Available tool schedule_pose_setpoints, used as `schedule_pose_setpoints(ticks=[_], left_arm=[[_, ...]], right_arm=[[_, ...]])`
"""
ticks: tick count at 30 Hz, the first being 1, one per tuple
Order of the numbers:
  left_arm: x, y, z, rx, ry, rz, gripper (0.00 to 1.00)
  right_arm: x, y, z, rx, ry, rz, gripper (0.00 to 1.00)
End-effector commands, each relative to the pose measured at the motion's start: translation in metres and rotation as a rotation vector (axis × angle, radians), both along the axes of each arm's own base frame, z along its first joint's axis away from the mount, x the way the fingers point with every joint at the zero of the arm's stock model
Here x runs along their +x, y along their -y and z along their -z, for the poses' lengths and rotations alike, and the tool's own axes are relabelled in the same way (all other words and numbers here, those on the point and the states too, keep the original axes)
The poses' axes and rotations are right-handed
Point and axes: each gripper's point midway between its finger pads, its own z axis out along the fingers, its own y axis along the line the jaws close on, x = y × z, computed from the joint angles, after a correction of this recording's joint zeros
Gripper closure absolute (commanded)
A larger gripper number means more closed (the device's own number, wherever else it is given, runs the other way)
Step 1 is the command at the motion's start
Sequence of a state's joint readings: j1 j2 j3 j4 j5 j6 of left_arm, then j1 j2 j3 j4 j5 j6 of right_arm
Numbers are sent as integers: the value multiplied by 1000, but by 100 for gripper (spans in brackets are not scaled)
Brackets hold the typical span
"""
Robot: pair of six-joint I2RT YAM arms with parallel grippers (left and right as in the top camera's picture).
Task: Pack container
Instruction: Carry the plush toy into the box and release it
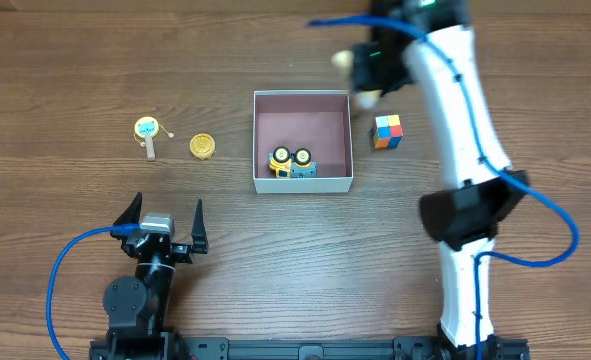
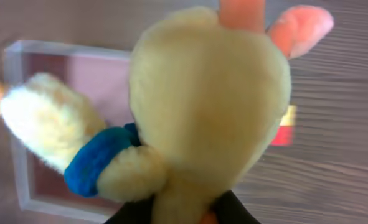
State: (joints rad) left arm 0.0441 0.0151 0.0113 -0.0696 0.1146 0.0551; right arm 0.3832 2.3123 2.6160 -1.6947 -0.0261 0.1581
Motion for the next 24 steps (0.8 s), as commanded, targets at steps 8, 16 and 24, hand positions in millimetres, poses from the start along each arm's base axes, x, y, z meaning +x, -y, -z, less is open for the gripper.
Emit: schedule_pose_setpoints(ticks=[8,16,24], left_arm=[[0,-4,1,-9,4,-19,0],[0,-4,1,-9,4,-19,0],[0,-4,1,-9,4,-19,0]], right_arm=[[-33,-29,13,-72,-49,-68,73],[-31,-29,26,-84,-62,-96,56],[-28,-31,26,-73,-48,-96,50]])
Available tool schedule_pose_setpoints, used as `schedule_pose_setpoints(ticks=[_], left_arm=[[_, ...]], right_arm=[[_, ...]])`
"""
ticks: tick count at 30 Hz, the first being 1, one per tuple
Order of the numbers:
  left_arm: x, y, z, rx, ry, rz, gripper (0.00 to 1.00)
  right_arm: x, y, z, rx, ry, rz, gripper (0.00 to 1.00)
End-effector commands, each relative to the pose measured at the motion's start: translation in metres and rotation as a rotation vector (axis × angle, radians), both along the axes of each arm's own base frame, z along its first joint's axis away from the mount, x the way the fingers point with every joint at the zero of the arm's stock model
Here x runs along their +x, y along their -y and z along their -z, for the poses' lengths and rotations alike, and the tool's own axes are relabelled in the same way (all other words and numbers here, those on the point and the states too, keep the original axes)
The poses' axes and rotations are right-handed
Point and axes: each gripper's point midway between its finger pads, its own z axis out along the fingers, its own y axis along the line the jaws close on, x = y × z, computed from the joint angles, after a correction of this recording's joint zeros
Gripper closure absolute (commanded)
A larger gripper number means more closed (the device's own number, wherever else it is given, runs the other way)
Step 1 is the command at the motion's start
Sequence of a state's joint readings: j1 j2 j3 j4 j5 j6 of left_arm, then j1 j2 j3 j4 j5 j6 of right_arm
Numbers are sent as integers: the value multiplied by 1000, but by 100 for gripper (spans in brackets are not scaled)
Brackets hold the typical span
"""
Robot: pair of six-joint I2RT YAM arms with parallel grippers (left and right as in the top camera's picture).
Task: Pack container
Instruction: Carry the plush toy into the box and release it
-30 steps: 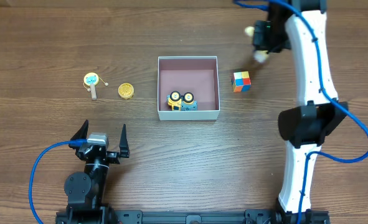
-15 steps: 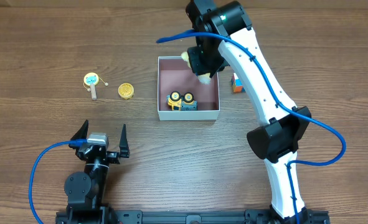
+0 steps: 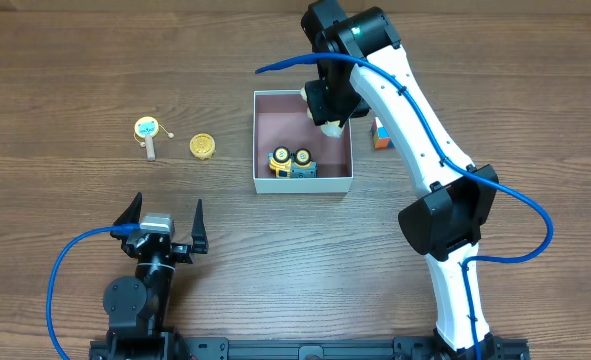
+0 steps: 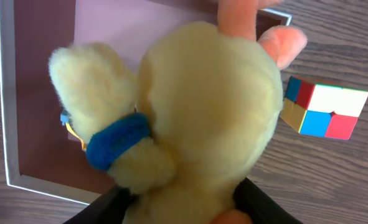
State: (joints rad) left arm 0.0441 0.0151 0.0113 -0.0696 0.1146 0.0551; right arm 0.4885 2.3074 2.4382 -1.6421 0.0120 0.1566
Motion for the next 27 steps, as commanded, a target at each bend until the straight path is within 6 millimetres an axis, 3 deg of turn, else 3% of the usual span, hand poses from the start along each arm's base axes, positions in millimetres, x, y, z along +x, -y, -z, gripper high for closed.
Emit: schedule_pose_setpoints(ticks=[1,9,15,20,24,27], left_arm=[[0,-4,1,-9,4,-19,0],[0,-4,1,-9,4,-19,0],[0,-4,1,-9,4,-19,0],[0,-4,1,-9,4,-19,0],[0,-4,1,-9,4,-19,0],[0,-4,1,-9,4,-19,0]], right_arm=[[0,3,-18,13,43,3,50],[-4,-7,-18,56,22,-15,49],[-4,-7,-18,56,24,-15,21],[3,-5,-19,53,52,-8,12],[21,16,-25,-8,123,60,0],[38,42,-40,-22,180,151,0]])
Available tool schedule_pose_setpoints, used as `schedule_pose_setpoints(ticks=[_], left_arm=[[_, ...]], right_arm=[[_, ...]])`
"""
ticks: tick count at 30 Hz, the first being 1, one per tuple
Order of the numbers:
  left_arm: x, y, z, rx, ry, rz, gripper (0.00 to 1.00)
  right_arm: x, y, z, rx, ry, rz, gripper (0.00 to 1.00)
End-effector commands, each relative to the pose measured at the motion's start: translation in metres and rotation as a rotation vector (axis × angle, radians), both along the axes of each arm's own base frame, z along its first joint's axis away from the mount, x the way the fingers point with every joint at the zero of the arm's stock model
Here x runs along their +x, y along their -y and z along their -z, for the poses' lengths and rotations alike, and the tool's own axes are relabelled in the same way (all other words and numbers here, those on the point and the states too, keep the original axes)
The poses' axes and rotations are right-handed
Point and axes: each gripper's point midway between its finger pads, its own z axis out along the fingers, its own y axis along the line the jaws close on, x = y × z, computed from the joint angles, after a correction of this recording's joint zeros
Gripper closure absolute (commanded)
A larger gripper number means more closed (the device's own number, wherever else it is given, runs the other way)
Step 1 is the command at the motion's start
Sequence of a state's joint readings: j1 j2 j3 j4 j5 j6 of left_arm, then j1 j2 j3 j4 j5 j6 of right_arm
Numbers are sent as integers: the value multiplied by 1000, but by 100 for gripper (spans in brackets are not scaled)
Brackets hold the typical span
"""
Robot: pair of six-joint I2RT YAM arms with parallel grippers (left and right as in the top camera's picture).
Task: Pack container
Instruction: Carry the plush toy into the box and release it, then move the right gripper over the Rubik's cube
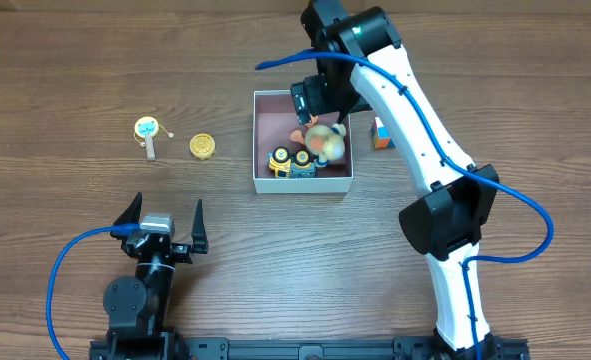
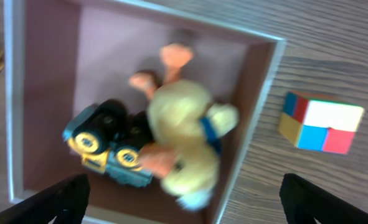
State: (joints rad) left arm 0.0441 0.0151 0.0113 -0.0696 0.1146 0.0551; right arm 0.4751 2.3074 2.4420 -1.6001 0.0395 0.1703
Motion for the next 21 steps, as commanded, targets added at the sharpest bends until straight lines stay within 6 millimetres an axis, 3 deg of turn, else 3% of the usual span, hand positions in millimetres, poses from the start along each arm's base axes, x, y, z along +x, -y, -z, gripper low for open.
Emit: schedule_pose_setpoints(ticks=[1,3,4,8,11,14,21], left_arm=[[0,-4,1,-9,4,-19,0],[0,-4,1,-9,4,-19,0],[0,-4,1,-9,4,-19,0],[0,-4,1,-9,4,-19,0],[0,-4,1,-9,4,-19,0],[0,-4,1,-9,4,-19,0],[0,-4,1,-9,4,-19,0]], right_arm=[[28,45,-43,-10,140,146,0],[36,69,-54,9,153,199,0],[38,96,-55,-4,139,246,0],[32,135,-41,10,43,291,0],[25,150,-21,36,-42,314,0],[13,163,6,-49,-121,276,0],[1,164,48,-74,-207,256,0]])
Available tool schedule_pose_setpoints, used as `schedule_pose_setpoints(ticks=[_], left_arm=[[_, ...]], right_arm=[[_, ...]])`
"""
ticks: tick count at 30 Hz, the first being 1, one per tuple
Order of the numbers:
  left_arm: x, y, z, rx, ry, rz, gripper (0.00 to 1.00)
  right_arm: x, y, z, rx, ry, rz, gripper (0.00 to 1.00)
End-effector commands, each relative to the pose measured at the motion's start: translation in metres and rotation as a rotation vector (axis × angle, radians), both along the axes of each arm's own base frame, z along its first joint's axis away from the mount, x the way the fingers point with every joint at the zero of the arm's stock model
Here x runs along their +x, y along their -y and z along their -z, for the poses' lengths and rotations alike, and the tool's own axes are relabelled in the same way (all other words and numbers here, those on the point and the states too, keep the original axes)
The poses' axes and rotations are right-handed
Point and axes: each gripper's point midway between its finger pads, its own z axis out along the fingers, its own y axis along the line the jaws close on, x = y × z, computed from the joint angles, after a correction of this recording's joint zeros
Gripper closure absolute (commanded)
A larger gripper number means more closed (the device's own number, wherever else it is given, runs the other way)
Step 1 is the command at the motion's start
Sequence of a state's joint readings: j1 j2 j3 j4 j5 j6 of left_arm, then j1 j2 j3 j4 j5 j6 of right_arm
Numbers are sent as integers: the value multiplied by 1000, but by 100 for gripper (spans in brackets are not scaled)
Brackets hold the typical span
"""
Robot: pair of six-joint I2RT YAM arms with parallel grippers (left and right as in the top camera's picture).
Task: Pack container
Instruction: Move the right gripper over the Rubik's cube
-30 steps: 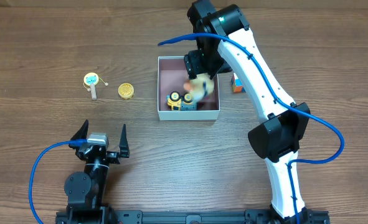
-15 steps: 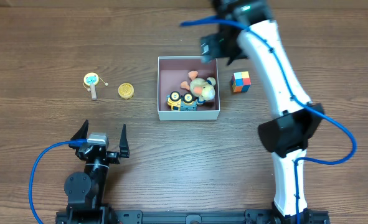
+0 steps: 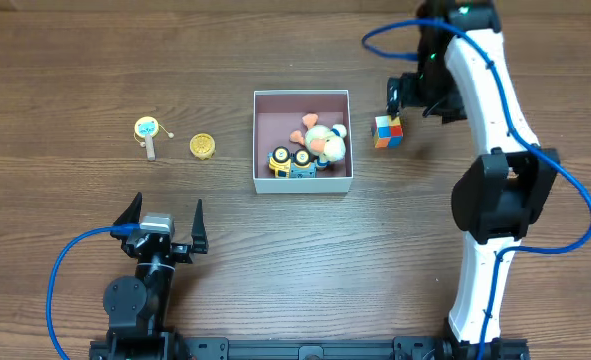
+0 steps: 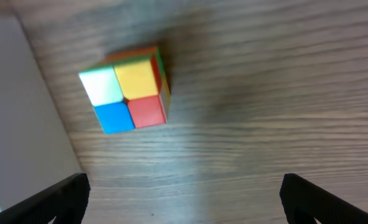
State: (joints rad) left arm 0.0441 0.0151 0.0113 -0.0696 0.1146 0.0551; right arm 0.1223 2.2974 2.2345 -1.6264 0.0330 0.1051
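The white box with a pink floor (image 3: 271, 107) stands mid-table and holds a yellow plush animal (image 3: 325, 142) and a yellow-wheeled toy vehicle (image 3: 291, 162). A small multicoloured cube (image 3: 387, 131) (image 4: 126, 90) lies on the wood just right of the box. My right gripper (image 3: 415, 96) (image 4: 182, 198) hovers open above and right of the cube, nothing between its fingers. My left gripper (image 3: 163, 218) rests open near the front left, empty.
A round yellow token (image 3: 203, 146) and a small toy on a wooden stick (image 3: 148, 132) lie left of the box. The box's wall (image 4: 9, 124) shows at the left of the right wrist view.
My right gripper, open over the box with the plush lying inside, has moved right and now hangs open over the cube beside the box. The left arm is unchanged.
My right gripper held the plush animal beyond the box's far right corner, then over the box's inside. Then it was open with the plush lying in the box next to the toy vehicle. Now it is over the multicoloured cube, empty.
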Motion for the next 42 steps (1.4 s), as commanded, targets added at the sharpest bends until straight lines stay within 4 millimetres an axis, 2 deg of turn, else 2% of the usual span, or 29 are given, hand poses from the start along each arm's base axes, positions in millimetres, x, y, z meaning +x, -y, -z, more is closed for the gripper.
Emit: schedule_pose_setpoints(ticks=[1,9,20,28,42], left_arm=[[0,-4,1,-9,4,-19,0],[0,-4,1,-9,4,-19,0],[0,-4,1,-9,4,-19,0],[0,-4,1,-9,4,-19,0],[0,-4,1,-9,4,-19,0]], right_arm=[[-5,1,3,-9,0,-45,0],[0,-2,10,-3,11,-120,0],[10,-30,17,4,67,-232,0],[3,-27,44,-5,34,-240,0],[10,-28,51,-2,56,-256,0]])
